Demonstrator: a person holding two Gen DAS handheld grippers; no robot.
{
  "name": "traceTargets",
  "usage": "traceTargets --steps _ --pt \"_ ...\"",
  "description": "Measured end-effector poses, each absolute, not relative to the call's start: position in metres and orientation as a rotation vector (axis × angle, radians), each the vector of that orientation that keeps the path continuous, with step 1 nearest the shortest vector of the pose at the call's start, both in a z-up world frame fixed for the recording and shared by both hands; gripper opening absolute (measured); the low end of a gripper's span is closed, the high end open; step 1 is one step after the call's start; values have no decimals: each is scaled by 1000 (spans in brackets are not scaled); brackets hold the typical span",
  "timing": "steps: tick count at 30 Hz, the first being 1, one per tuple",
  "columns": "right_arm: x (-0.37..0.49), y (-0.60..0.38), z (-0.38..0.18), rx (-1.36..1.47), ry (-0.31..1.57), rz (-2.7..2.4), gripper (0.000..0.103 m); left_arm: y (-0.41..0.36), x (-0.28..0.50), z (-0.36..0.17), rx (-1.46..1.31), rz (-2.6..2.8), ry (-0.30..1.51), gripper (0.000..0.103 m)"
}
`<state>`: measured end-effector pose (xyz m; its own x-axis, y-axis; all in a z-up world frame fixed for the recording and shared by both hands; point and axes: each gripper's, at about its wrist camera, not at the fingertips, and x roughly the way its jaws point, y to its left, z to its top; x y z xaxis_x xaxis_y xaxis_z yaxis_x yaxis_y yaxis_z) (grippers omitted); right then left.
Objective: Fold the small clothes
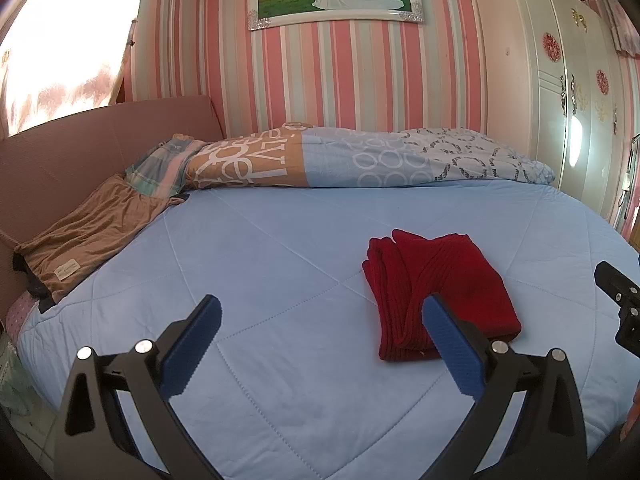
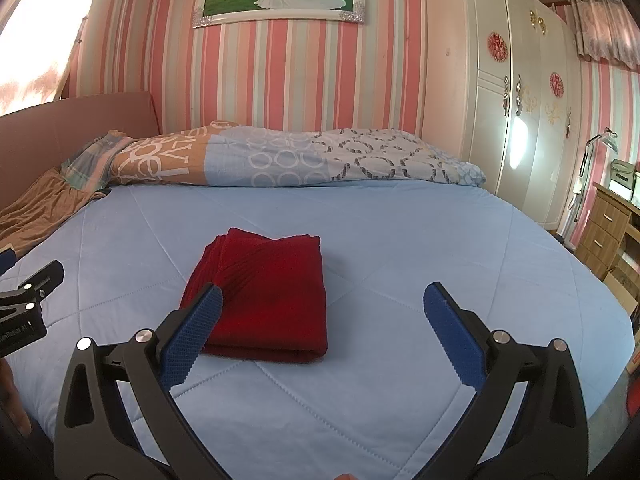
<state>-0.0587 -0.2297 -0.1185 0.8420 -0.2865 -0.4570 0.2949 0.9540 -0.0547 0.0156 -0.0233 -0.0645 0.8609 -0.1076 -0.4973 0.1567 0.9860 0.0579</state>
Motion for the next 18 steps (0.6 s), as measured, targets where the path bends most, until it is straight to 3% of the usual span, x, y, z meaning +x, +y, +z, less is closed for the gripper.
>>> traceTargets --steps 18 --pt "-60 -231 -121 24 482 -308 100 -27 14 -69 103 -128 512 101"
